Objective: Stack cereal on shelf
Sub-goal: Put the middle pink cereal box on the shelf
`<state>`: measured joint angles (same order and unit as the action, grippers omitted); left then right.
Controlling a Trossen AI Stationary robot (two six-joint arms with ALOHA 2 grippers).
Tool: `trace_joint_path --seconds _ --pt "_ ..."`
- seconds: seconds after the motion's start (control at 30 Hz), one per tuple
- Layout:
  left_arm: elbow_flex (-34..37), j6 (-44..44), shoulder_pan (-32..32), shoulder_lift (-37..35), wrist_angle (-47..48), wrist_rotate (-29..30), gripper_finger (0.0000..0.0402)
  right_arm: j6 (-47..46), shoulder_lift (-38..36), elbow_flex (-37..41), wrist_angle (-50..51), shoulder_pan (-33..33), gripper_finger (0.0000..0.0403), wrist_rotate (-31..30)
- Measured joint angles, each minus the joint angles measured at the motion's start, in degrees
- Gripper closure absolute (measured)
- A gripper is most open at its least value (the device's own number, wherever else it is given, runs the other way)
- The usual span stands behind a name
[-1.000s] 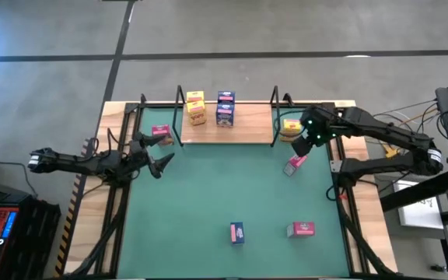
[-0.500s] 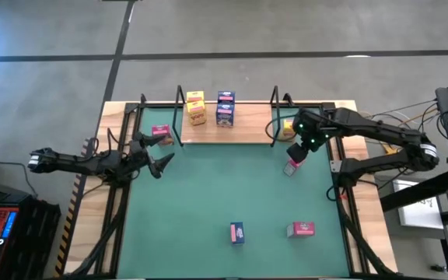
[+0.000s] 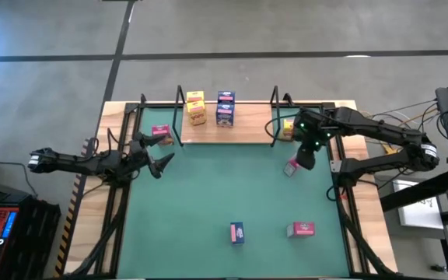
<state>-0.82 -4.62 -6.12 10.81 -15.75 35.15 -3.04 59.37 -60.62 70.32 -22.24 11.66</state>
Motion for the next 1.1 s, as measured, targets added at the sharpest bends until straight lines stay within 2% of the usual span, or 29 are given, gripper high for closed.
trace_joint_path --seconds 0.13,0.23,0.53,0.67,0.87,1.03,1.1 --pt "0.00 0.00 0.01 0.00 0.00 -0.01 0.0002 14.51 0.00 0.00 0.90 0.00 0.0188 2.31" --pt "0.00 0.00 -0.01 0.00 0.00 -0.01 0.0002 20.55 0.02 0.00 0.77 -0.01 0.0188 2.29" --pt "0.00 0.00 -0.01 0.00 0.02 -0.01 0.0002 22.97 0.02 0.00 0.81 -0.02 0.0188 2.26" --pt "0.00 0.00 -0.01 0.00 0.00 0.00 0.0002 28.04 0.02 0.02 0.54 -0.02 0.0188 0.35" --pt "0.00 0.00 0.01 0.00 0.01 -0.01 0.0002 22.74 -0.02 0.02 -0.37 -0.02 0.0188 0.25" --pt "0.00 0.00 0.00 0.00 0.02 0.00 0.0002 32.24 0.43 0.02 -0.11 -0.02 0.0188 -0.06" --pt "0.00 0.00 0.01 0.00 0.00 -0.02 0.0002 33.25 0.31 0.02 -0.07 -0.02 0.0188 0.38"
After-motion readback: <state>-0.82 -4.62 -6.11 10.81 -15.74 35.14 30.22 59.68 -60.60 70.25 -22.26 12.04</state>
